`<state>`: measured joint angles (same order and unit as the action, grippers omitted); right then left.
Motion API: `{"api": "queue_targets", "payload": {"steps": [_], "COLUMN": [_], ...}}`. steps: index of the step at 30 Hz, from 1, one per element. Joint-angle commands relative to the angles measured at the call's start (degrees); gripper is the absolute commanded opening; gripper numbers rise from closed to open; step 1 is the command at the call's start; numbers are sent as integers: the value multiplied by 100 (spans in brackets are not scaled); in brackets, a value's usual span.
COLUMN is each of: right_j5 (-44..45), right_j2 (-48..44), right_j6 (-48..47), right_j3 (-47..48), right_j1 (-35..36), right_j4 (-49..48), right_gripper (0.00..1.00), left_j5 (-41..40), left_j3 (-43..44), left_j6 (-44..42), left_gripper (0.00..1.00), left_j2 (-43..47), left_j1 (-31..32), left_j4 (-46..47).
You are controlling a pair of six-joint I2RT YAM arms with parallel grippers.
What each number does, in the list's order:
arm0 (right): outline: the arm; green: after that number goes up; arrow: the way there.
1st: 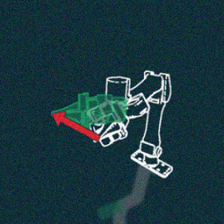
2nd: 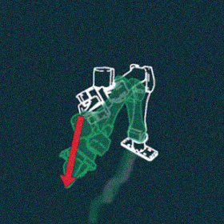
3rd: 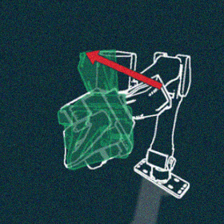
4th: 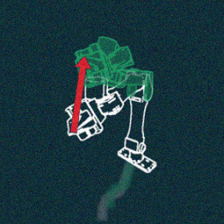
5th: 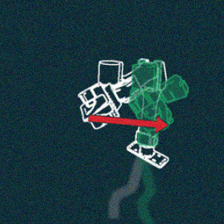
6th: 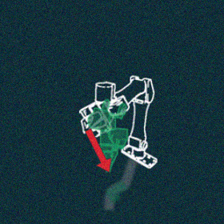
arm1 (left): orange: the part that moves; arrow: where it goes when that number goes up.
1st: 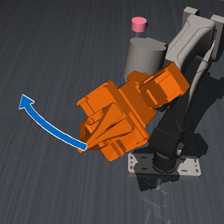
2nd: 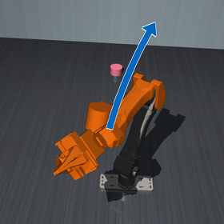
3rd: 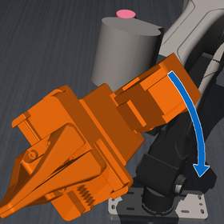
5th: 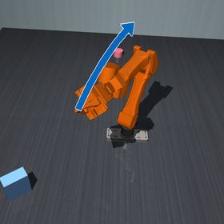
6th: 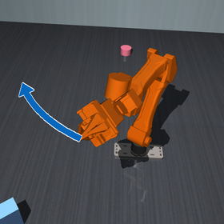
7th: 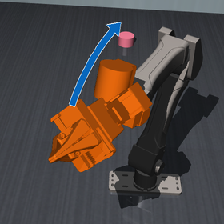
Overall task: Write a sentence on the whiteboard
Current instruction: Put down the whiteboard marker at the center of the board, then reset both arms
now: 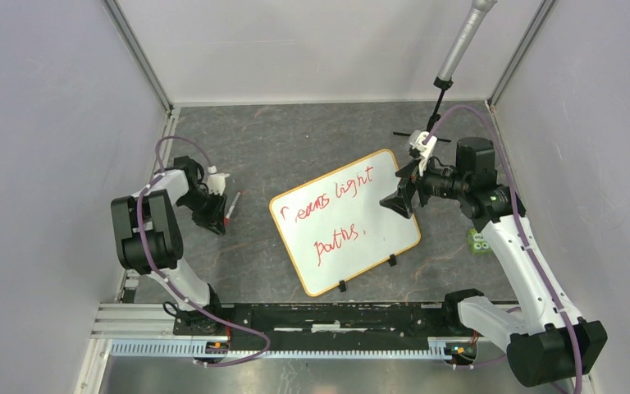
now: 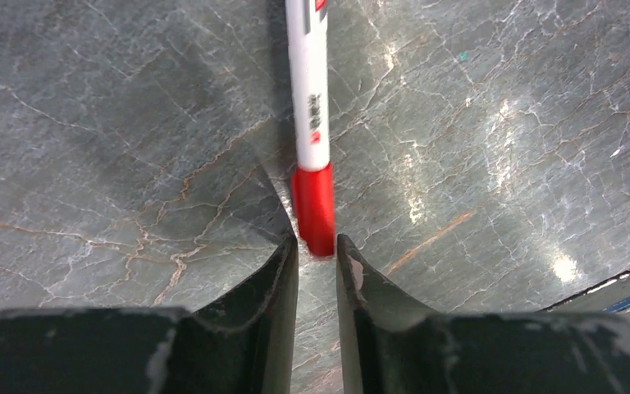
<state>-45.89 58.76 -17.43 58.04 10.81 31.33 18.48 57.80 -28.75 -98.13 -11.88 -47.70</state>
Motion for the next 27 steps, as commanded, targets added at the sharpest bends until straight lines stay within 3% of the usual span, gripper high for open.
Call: {"api": "queue_targets", "payload": {"steps": [1,8,13,20,27], "right_j5": [89,156,271,648,696], "right_j2": [-106,-153,-238,-248,8], "right_j6": [-74,-128,-206,-261,-308], "right_j3": [-4,46,77,339,677], "right_j1": [-17,-22,-17,-61,-435], "right_j4": [-42,46,125,240,326], "right_gripper": [98,98,98,98,98], "left_j5": [-187,-255,-102,-141,218], "left_j3": [-118,-114,172,699,1875], "left_j6": [-226,-213,-176,-29,189], "left_gripper": [32,43,57,99,100], "left_j2": [-61,119,394,935,1159], "left_j1": [80,196,228,226,221], "left_j4": [215,140,-220,-540,-1151]}}
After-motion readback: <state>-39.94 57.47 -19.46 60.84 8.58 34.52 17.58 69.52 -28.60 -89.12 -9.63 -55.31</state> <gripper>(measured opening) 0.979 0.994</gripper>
